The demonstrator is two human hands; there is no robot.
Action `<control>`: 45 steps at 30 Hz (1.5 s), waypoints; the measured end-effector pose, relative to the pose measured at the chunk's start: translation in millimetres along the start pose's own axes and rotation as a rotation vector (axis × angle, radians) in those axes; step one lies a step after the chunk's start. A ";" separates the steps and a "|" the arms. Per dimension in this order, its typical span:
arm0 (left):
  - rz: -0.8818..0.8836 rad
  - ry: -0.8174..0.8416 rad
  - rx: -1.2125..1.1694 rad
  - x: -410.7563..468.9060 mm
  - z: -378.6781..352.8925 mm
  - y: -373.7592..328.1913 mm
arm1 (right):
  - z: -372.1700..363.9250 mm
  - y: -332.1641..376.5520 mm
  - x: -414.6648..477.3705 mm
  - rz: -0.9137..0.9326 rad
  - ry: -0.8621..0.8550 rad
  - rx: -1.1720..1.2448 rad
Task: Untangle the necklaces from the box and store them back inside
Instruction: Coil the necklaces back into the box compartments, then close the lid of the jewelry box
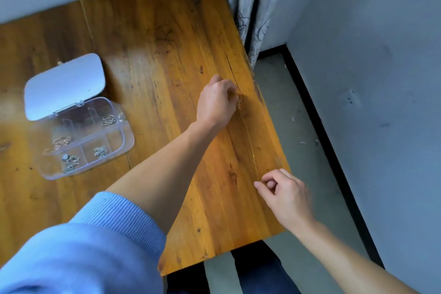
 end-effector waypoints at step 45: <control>0.520 -0.296 -0.401 -174.0 273.9 296.4 | -90.6 359.5 194.1 -0.282 0.169 0.441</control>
Point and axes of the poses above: each hand's wrist, its own x-axis towards the middle knuckle, its own z-axis out of the back of the hand, y = z × x, the point moved 9 cm from there along x, towards the middle knuckle, and after that the axes turned 10 degrees about -x, right-handed, at the moved point
